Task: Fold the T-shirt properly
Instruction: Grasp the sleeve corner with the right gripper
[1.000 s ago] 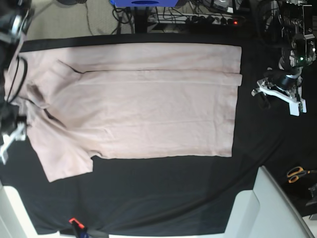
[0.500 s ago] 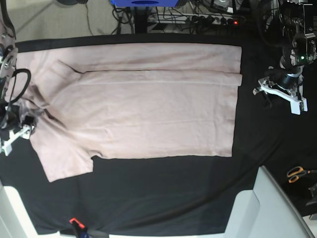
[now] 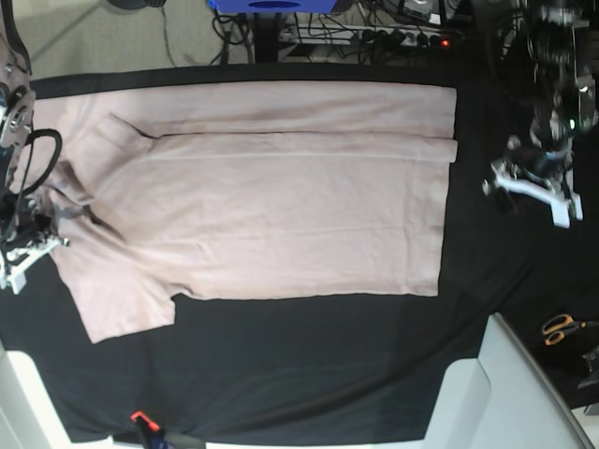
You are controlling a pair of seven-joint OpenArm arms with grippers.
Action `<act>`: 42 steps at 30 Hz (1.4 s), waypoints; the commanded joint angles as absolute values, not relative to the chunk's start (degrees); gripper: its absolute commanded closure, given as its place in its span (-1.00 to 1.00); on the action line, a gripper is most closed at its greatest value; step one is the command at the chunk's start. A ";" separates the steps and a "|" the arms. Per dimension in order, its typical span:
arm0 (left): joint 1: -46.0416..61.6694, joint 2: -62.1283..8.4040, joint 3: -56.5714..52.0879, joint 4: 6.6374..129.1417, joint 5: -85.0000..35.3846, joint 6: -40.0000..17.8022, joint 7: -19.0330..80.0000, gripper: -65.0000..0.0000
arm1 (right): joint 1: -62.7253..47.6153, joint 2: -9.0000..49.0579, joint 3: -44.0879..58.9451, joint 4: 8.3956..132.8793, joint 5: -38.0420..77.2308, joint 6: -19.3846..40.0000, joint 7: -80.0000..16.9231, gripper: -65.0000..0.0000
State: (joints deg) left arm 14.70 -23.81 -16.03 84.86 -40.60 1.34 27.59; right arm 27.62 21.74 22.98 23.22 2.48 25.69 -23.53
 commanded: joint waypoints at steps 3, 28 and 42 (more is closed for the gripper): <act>6.55 -24.92 -16.22 78.46 -40.75 1.36 26.33 0.20 | 28.88 22.90 23.08 24.04 2.42 25.80 -23.16 1.00; -33.71 -20.53 -2.68 27.47 -41.98 -9.71 22.20 -0.38 | 27.82 23.87 23.08 25.36 2.42 25.98 -23.16 0.98; -33.36 -15.96 1.45 22.20 -41.89 -9.36 17.89 -0.38 | 26.07 23.60 23.08 29.14 2.42 25.98 -23.52 0.99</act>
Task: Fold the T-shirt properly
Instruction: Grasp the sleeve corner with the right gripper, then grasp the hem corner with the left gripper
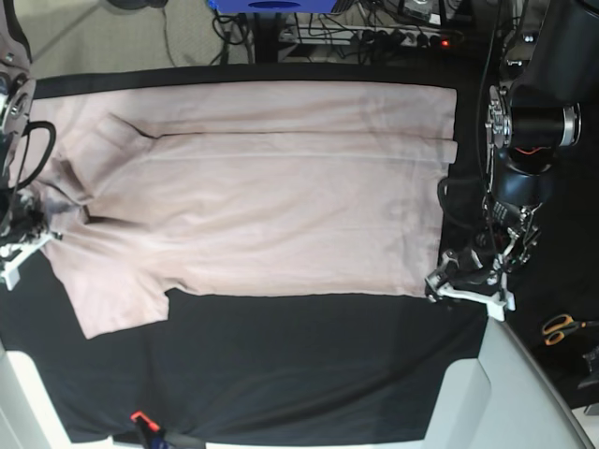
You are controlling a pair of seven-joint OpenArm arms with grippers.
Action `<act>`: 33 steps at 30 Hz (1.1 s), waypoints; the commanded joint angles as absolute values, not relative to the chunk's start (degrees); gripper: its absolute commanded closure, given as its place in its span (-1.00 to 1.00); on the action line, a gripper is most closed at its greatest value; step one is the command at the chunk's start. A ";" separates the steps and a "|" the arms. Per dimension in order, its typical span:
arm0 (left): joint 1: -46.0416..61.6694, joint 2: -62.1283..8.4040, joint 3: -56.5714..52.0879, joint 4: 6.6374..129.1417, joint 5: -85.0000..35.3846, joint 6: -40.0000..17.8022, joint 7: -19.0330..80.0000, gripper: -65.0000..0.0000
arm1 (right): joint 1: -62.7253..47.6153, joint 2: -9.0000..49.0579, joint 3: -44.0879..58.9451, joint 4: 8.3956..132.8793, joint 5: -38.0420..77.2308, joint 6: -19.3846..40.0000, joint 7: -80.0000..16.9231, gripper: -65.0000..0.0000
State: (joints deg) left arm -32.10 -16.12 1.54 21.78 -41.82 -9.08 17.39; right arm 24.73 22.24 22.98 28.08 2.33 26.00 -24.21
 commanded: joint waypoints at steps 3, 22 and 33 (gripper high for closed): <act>-34.07 -15.08 4.35 18.15 -41.89 -9.36 14.64 -0.38 | 25.71 23.60 23.08 29.14 2.42 25.98 -23.43 1.00; -34.68 -10.24 9.27 14.02 -42.33 -9.89 12.35 0.02 | 24.84 23.52 23.16 29.14 2.42 25.98 -23.25 1.00; -33.80 -11.47 9.10 14.20 -41.98 -9.89 11.91 1.00 | 24.57 22.46 23.16 29.76 2.42 25.98 -23.08 1.00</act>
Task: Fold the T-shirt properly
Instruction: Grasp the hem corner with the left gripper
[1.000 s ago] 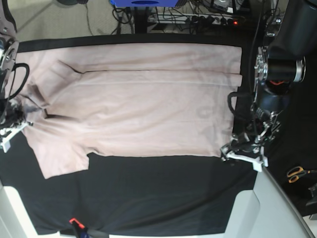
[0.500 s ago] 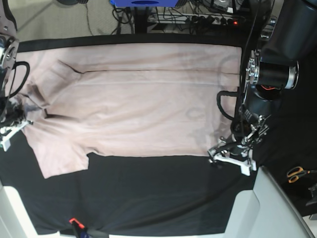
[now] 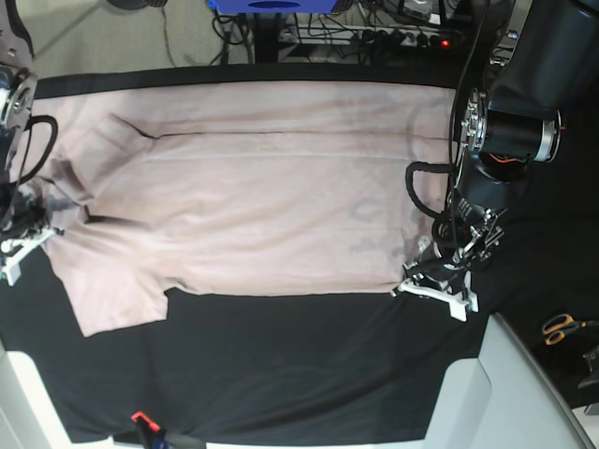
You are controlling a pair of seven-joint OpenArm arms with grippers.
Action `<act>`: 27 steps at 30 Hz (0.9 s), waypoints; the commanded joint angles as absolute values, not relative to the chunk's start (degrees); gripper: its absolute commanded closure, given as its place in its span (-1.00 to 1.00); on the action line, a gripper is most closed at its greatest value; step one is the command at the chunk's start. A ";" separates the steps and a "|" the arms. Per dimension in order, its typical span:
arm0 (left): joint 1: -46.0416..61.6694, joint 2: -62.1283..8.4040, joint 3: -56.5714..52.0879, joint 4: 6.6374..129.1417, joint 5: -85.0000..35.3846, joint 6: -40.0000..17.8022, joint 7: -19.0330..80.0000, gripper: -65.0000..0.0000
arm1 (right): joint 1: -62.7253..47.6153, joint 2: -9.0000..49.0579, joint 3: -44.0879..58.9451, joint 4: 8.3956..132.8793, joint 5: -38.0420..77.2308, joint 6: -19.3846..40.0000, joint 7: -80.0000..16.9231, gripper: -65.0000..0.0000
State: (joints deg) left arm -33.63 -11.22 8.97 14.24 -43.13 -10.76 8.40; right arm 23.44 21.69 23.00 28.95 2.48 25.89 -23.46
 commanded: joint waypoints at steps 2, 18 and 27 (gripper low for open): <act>-33.89 -11.82 9.10 15.96 -41.98 -9.89 12.26 1.00 | 24.04 22.29 23.25 31.60 2.51 25.98 -22.99 1.00; -23.34 -19.38 8.75 46.11 -42.42 -9.71 22.02 1.00 | 18.95 20.35 23.43 47.08 2.51 25.89 -20.09 1.00; -17.63 -19.47 3.12 55.69 -42.42 -9.63 22.64 1.00 | 15.16 19.65 23.25 55.78 2.51 25.98 -19.91 1.00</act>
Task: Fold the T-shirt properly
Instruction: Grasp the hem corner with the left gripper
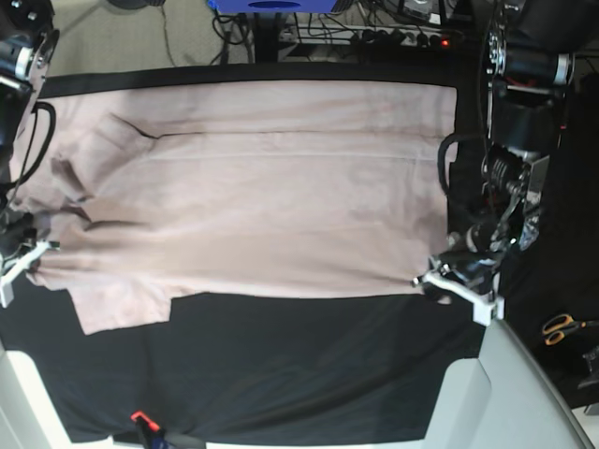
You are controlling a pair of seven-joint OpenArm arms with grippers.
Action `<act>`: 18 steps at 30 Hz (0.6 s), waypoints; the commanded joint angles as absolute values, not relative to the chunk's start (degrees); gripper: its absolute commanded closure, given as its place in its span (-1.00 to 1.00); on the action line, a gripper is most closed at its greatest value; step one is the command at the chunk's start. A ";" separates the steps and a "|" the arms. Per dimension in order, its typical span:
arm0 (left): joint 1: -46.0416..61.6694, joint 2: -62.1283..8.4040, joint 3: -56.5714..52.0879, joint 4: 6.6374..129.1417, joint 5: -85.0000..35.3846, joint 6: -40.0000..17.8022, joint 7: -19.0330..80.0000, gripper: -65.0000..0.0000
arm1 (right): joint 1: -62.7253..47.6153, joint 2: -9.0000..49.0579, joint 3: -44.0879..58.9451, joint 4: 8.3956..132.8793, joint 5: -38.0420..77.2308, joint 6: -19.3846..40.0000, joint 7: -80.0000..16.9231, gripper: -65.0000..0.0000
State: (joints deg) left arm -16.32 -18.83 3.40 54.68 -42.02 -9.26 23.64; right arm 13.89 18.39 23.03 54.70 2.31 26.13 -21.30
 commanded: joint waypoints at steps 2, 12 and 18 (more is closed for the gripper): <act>-16.57 -19.47 2.86 57.10 -42.42 -9.63 22.64 1.00 | 15.25 19.56 23.16 56.22 2.51 25.98 -19.91 1.00; -13.67 -19.47 2.68 60.79 -42.42 -9.54 24.40 1.00 | 14.90 19.56 18.51 56.48 2.51 25.80 -20.00 1.00; -12.00 -19.47 2.68 67.56 -42.24 -9.45 30.55 1.00 | 13.49 19.56 18.51 56.48 2.51 25.71 -20.26 1.00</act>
